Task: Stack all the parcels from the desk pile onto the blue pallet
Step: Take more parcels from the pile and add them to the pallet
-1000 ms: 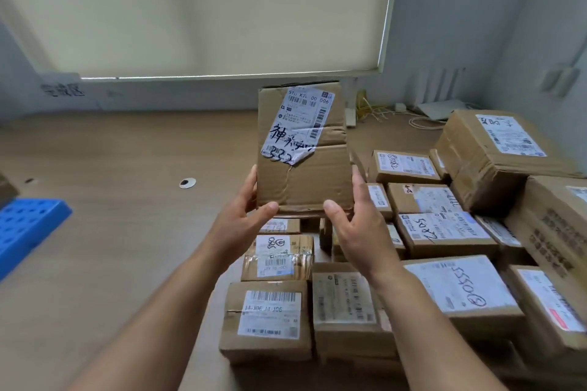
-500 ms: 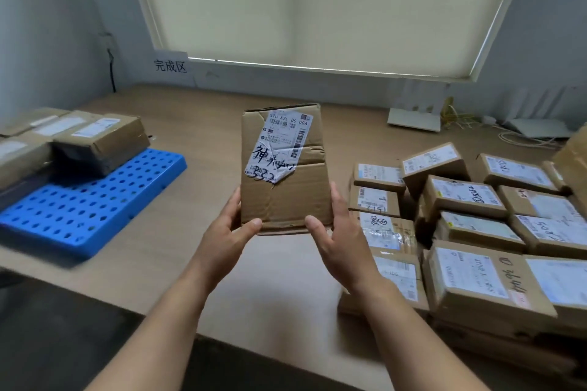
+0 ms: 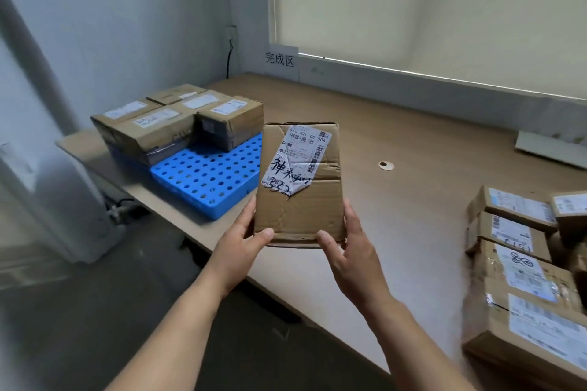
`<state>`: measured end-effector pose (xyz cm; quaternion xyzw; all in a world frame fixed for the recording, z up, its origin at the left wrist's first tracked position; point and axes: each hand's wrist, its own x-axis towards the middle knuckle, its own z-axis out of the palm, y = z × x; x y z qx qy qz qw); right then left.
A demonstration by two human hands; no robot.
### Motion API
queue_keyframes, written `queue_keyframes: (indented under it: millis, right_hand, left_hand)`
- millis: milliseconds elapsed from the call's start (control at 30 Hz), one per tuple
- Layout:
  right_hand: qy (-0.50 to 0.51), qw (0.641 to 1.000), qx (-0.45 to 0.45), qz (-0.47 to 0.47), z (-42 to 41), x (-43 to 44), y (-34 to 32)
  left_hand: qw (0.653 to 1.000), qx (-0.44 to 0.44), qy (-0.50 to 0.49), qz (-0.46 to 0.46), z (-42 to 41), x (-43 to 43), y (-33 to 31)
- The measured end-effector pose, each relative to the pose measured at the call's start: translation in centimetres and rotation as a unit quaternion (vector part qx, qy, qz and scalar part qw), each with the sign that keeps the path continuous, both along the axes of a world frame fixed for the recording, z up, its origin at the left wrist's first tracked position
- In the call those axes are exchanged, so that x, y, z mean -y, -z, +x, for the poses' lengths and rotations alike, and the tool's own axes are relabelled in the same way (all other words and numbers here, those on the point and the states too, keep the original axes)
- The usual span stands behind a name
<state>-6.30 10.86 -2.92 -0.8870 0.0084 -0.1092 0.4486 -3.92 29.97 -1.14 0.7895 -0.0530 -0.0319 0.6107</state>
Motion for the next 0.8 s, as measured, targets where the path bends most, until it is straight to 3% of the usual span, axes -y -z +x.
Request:
queue_keyframes:
  millis: [300, 800]
  right_hand:
    - [-0.068, 0.998, -0.015, 0.003, 6.7, -7.5, 1.5]
    - [-0.088, 0.992, -0.081, 0.046, 20.2, -17.9, 3.6]
  left_hand:
    - [0.997, -0.022, -0.080, -0.002, 4.6, -7.6, 1.9]
    - [0.991, -0.074, -0.105, 0.042, 17.5, -17.7, 2.7]
